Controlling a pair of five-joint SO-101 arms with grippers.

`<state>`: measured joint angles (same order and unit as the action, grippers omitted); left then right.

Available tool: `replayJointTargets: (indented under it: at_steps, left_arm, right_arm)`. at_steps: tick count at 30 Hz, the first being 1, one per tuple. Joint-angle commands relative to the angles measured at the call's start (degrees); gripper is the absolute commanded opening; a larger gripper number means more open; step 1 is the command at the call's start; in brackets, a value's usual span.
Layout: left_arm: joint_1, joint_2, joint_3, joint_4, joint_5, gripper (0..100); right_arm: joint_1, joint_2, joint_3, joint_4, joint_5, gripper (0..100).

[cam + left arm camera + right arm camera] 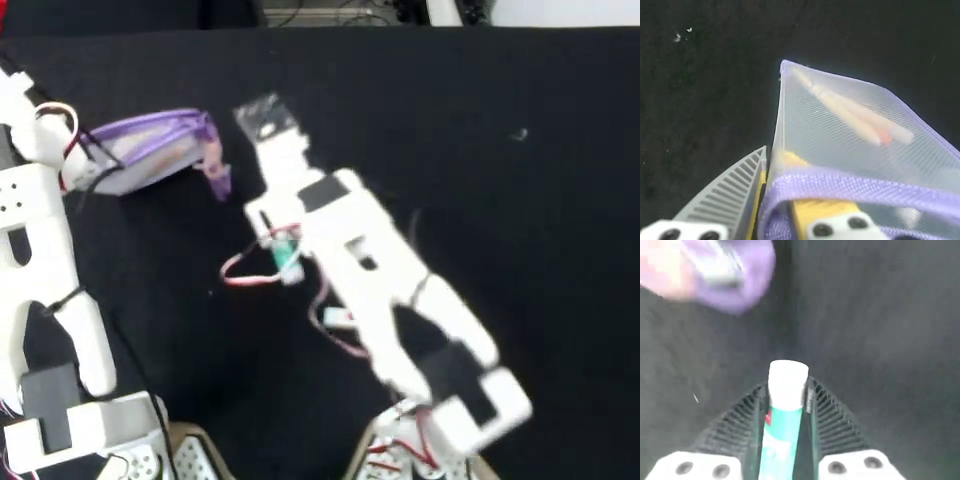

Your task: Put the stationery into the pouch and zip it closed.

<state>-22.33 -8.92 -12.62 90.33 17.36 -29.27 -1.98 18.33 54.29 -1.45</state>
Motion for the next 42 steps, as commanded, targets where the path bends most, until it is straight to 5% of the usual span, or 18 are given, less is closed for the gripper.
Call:
replayJointTargets:
  at_steps: [1,12,24,42]
  left_arm:
    - [2.15,-0.18,-0.13,0.70,0.00,3]
    - [2.59,0.26,0.31,0.62,-0.18,3]
    - [2.33,0.35,0.40,0.26,-0.35,3]
    - [2.24,0.44,0.40,0.18,-0.35,3]
  right_arm:
    - [1.23,-14.02,-1.98,-4.92,0.53,1.1]
    - [0.79,-29.41,0.40,-19.08,0.35,1.1]
    - [-8.70,-42.86,32.75,-71.03,6.07,1.1]
    - [-15.74,-19.82,35.30,-110.51,7.91,1.1]
